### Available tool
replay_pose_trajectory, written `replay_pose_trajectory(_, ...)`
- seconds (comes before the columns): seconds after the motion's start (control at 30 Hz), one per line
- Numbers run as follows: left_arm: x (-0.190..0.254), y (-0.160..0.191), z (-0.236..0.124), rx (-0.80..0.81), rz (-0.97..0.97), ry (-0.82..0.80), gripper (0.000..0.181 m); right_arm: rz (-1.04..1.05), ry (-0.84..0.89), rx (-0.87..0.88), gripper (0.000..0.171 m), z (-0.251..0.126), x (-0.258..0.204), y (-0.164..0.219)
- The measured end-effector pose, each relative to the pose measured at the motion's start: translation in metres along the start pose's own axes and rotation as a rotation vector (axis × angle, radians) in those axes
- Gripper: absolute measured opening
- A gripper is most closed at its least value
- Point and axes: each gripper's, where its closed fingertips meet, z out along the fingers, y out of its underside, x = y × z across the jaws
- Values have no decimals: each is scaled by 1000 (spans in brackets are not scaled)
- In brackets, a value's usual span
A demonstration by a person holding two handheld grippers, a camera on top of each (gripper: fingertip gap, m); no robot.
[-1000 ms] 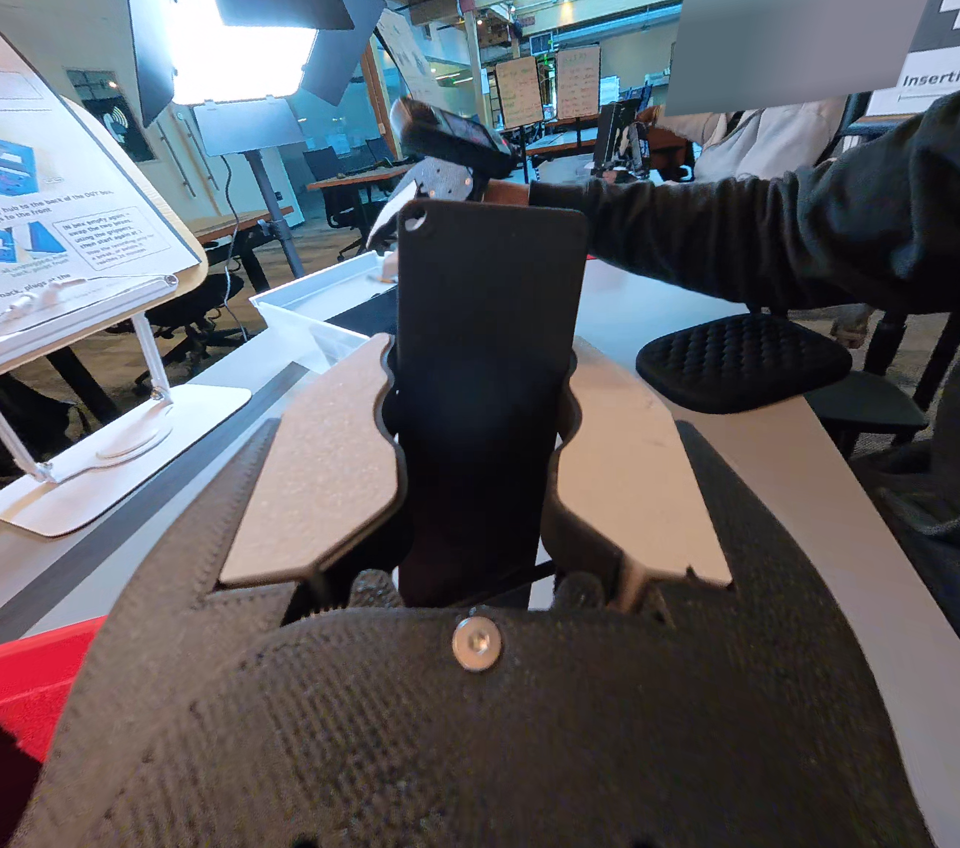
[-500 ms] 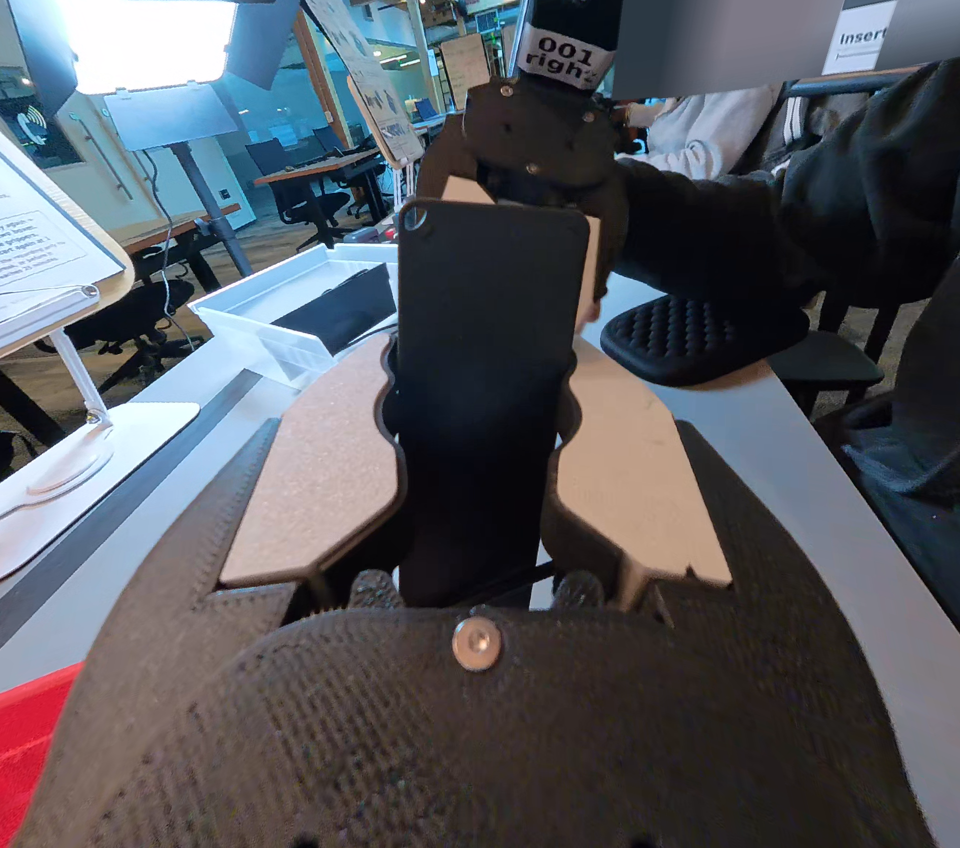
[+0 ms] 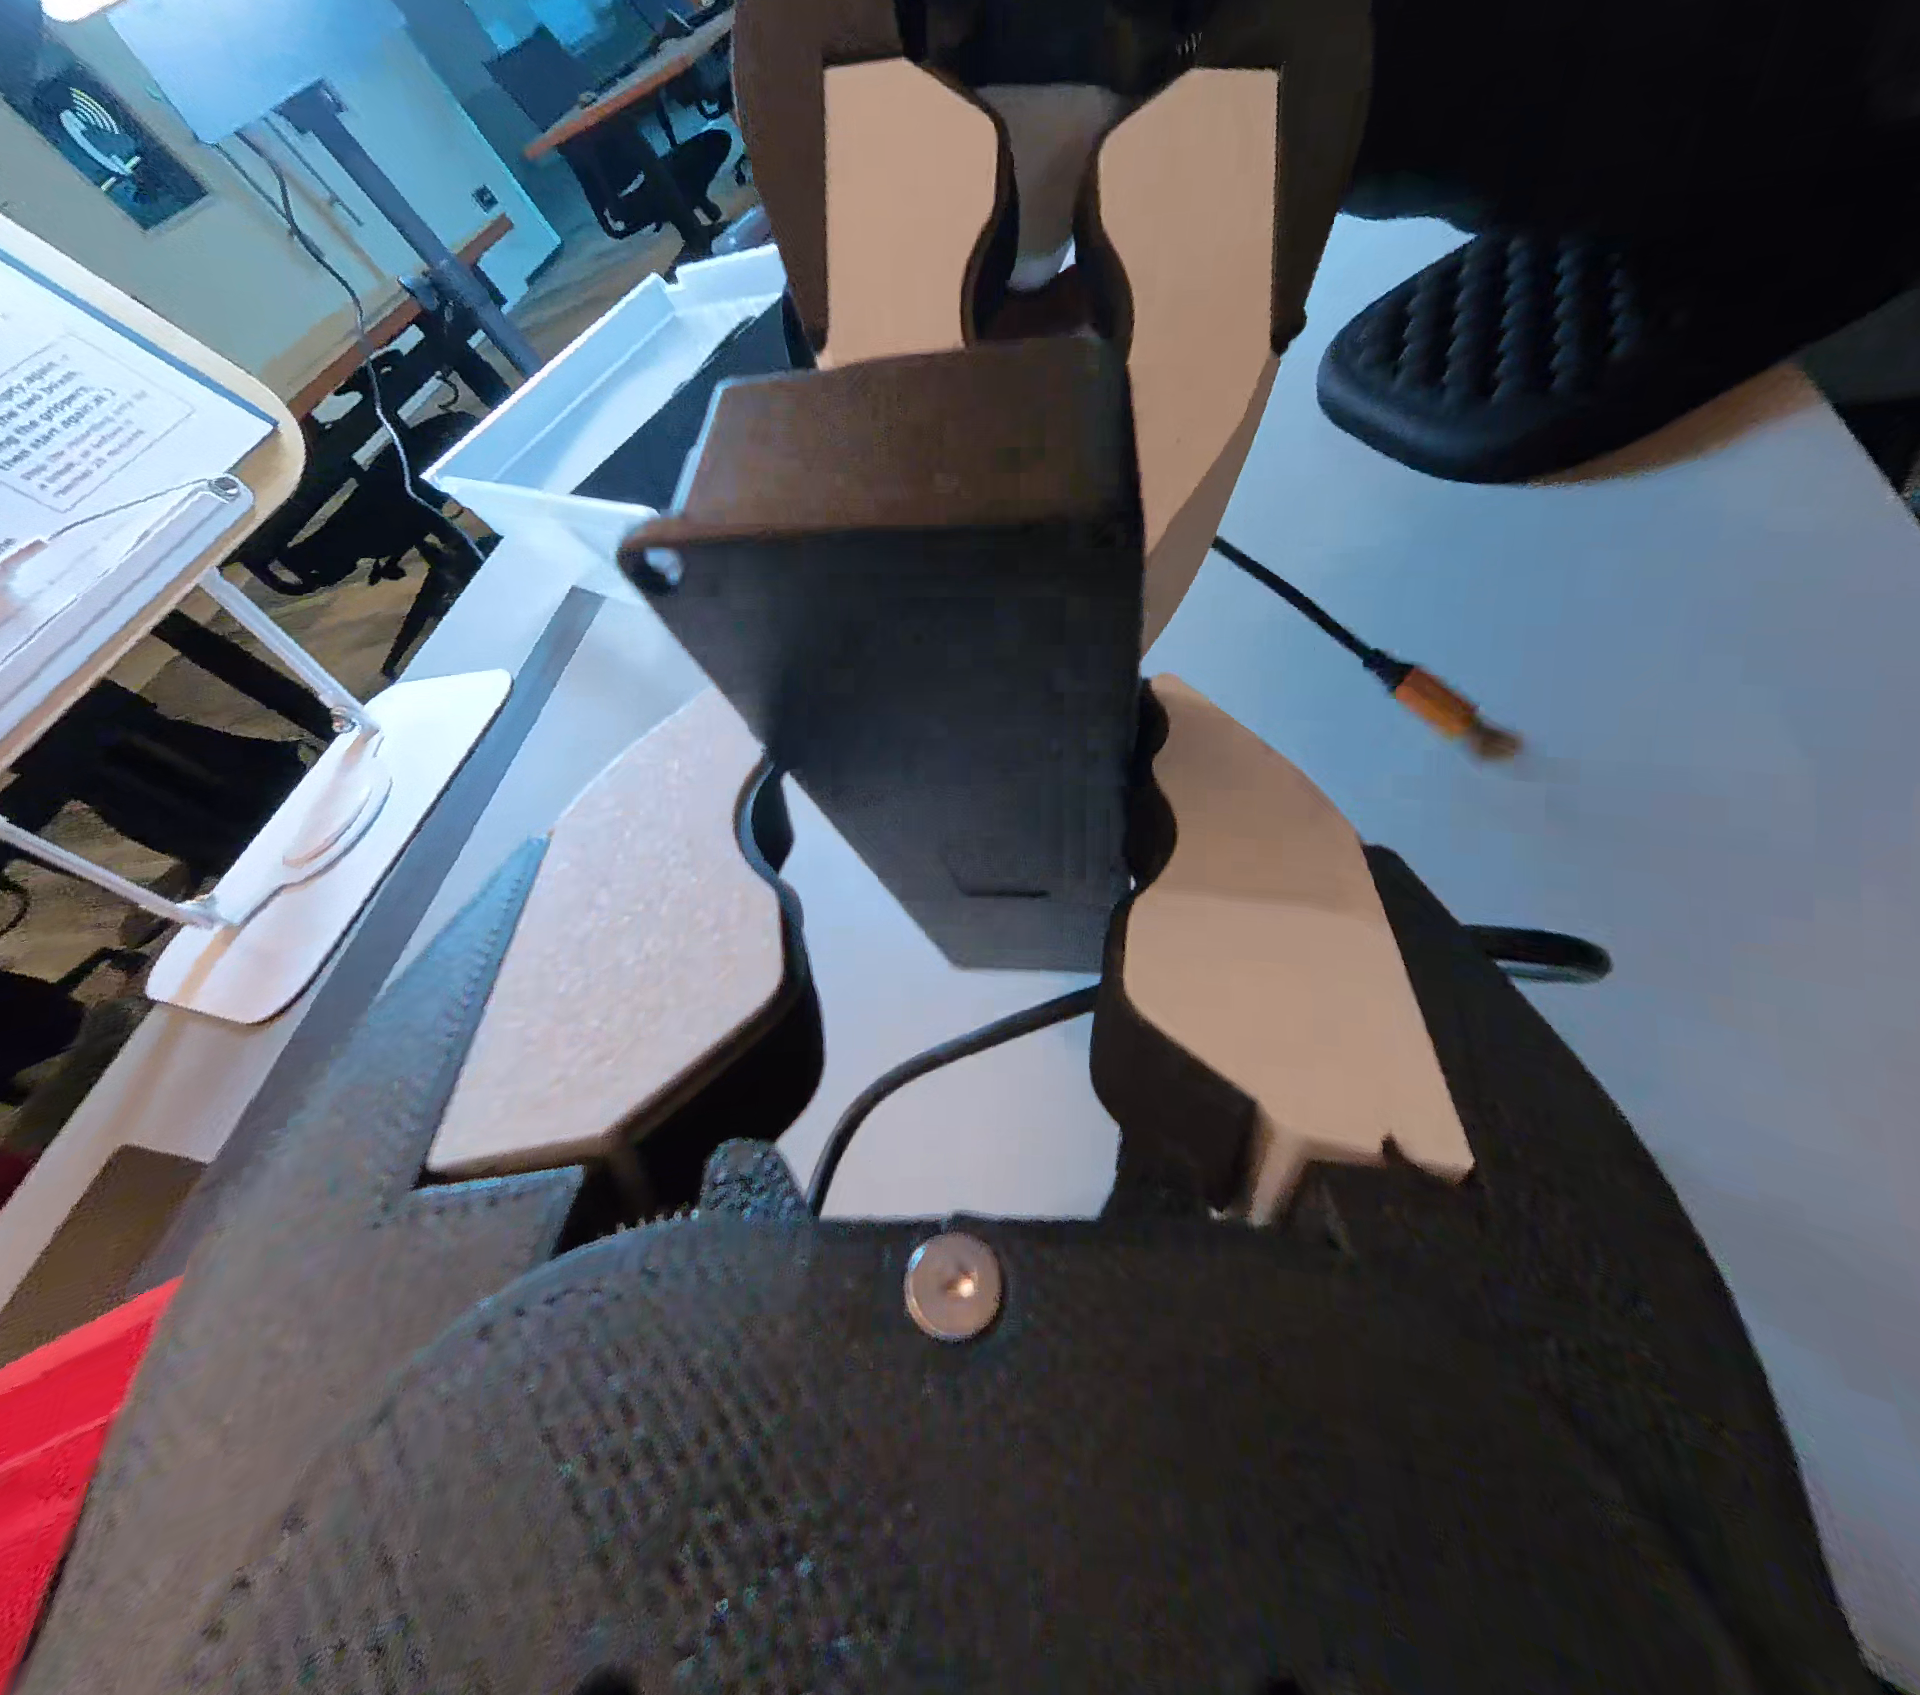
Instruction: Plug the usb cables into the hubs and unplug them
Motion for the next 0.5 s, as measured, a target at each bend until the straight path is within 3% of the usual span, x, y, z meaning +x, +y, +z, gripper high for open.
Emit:
replay_pose_trajectory(0.1, -12, 4, -10, -49, 31, -61, 62, 9, 42, -62, 16, -10, 13, 16)
replay_pose_trajectory(0.2, -41, 5, -34, -11, -40, -170, 62, 97, 156, -36, 16, -46, 44, 32)
replay_pose_trajectory(0.3, -59, 2, -46, 56, -96, -242, 62, 140, 426, 37, 16, -108, 95, 34)
replay_pose_trajectory(0.43, -51, 4, -35, 54, -90, -209, 62, 144, 898, 91, 17, -198, 155, 59)
replay_pose_trajectory(0.5, -43, 7, -27, 26, -66, -193, 62, 200, 963, 74, 17, -212, 164, 89)
